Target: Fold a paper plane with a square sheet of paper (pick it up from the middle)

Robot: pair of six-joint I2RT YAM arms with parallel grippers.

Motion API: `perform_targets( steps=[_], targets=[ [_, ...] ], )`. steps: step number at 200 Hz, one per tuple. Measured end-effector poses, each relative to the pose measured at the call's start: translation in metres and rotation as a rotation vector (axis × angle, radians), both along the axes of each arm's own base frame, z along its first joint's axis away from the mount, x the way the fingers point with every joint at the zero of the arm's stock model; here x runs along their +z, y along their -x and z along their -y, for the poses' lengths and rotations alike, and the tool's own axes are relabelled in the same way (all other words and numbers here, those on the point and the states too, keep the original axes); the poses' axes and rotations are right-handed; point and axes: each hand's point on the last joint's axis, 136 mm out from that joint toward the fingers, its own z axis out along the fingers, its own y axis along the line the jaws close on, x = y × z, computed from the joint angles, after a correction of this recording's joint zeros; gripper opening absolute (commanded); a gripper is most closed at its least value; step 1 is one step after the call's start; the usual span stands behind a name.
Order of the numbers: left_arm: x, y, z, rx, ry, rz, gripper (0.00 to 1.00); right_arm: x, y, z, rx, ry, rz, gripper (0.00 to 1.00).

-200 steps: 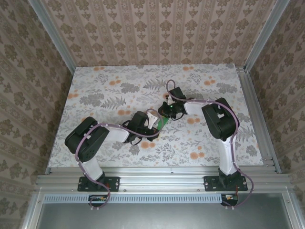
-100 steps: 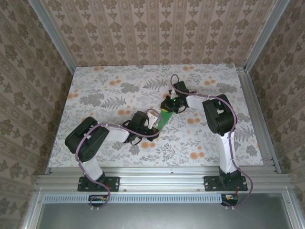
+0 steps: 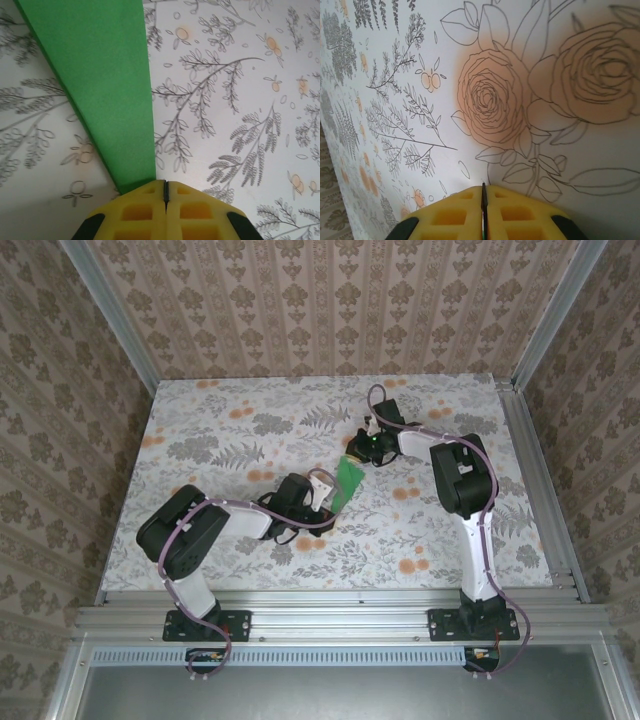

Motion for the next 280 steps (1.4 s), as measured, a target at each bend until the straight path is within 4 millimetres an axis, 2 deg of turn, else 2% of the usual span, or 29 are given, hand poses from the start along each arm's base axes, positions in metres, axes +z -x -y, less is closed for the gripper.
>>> perform_targets(
  steps=[17,47,67,85,107,141,170,205,238,260,280],
  targets=[
    [0.001,0.007,0.005,-0.019,-0.008,-0.023,0.08,0.008,0.007,0.004,0.003,0.007,0.004,0.17],
    [0.003,0.021,0.011,-0.050,-0.041,-0.072,0.18,0.040,0.031,0.014,0.010,0.010,0.045,0.22],
    [0.006,0.031,0.007,-0.056,-0.078,-0.106,0.25,0.060,0.052,0.022,0.012,0.007,0.072,0.26],
    [0.010,0.035,0.002,-0.050,-0.109,-0.122,0.31,0.066,0.072,0.030,0.013,0.011,0.075,0.29],
    [0.026,0.033,-0.001,-0.035,-0.125,-0.110,0.36,0.063,0.096,0.037,0.015,0.015,0.062,0.32],
    [0.055,0.023,0.001,-0.018,-0.125,-0.052,0.44,0.048,0.132,0.047,0.010,0.025,0.014,0.37],
    [0.062,0.018,0.001,-0.012,-0.170,-0.024,0.46,0.045,0.152,0.052,-0.003,0.018,0.000,0.40],
    [0.055,0.017,0.007,-0.023,-0.225,-0.021,0.49,0.047,0.166,0.056,-0.020,0.000,0.008,0.42],
    [0.035,0.016,0.006,-0.020,-0.296,-0.040,0.49,0.042,0.177,0.058,-0.025,-0.002,-0.004,0.43],
    [0.023,0.013,0.002,-0.008,-0.340,-0.051,0.42,0.039,0.181,0.059,-0.030,-0.003,-0.012,0.43],
    [0.019,0.011,-0.001,0.004,-0.360,-0.046,0.34,0.041,0.182,0.060,-0.035,-0.009,-0.008,0.43]
  ],
)
